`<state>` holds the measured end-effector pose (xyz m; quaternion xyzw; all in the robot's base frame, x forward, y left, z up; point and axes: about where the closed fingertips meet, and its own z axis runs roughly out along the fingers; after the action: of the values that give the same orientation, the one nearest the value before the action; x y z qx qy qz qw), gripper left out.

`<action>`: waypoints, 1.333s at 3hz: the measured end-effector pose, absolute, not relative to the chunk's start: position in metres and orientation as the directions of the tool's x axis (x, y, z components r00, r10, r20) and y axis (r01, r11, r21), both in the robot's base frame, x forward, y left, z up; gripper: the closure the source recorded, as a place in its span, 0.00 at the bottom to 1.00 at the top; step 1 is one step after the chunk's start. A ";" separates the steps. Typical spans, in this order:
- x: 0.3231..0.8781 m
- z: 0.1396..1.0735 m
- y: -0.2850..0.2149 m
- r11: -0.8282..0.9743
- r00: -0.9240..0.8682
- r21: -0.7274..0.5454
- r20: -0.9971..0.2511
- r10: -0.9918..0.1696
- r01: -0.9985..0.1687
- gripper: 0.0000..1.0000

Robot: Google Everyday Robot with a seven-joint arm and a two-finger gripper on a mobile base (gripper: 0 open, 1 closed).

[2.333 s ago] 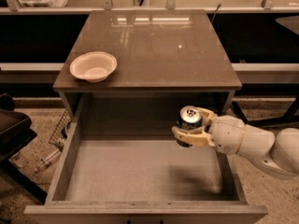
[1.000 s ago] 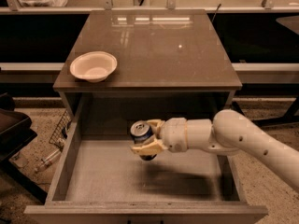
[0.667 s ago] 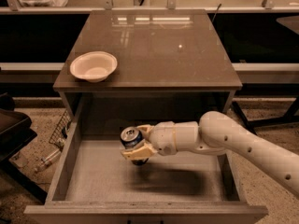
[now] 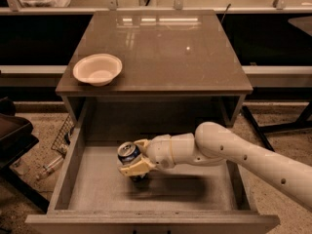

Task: Place pepsi can into top drawer

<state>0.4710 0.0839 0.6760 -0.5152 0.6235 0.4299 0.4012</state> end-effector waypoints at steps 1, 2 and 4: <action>0.468 0.660 0.088 0.108 -0.158 0.130 -0.938 -0.307 -0.986 1.00; 0.467 0.646 0.086 0.122 -0.159 0.127 -0.941 -0.298 -0.984 1.00; 0.466 0.652 0.086 0.122 -0.159 0.127 -0.941 -0.298 -0.984 0.60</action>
Offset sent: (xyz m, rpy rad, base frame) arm -0.0040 -0.0058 -0.0512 0.0059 -0.0007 -0.0550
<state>0.4665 0.0857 0.6522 -0.5079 0.6312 0.4254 0.4033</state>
